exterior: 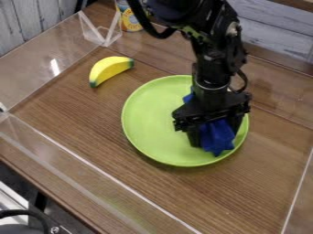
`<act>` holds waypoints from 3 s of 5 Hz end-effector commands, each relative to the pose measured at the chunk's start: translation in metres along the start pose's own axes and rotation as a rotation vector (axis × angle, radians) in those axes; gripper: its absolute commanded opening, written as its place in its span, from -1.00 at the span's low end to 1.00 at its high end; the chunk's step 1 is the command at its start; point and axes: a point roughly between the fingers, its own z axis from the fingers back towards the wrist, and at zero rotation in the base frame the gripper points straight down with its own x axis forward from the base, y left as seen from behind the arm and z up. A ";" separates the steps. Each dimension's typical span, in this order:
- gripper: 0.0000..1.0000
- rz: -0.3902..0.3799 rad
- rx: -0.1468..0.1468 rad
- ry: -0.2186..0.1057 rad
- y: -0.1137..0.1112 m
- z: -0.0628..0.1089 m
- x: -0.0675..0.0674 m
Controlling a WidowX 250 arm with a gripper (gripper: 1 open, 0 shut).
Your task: Put the blue object in the green plate
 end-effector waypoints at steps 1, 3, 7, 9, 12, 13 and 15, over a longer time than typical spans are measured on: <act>-1.00 -0.033 0.025 0.010 0.003 -0.003 -0.012; -1.00 -0.044 0.049 0.018 0.006 -0.004 -0.020; -1.00 -0.064 0.077 0.028 0.010 -0.002 -0.026; 1.00 -0.071 0.085 0.033 0.011 -0.003 -0.026; 1.00 -0.072 0.093 0.043 0.013 -0.008 -0.026; -1.00 -0.076 0.097 0.042 0.013 -0.008 -0.023; -1.00 -0.094 0.114 0.034 0.014 -0.004 -0.019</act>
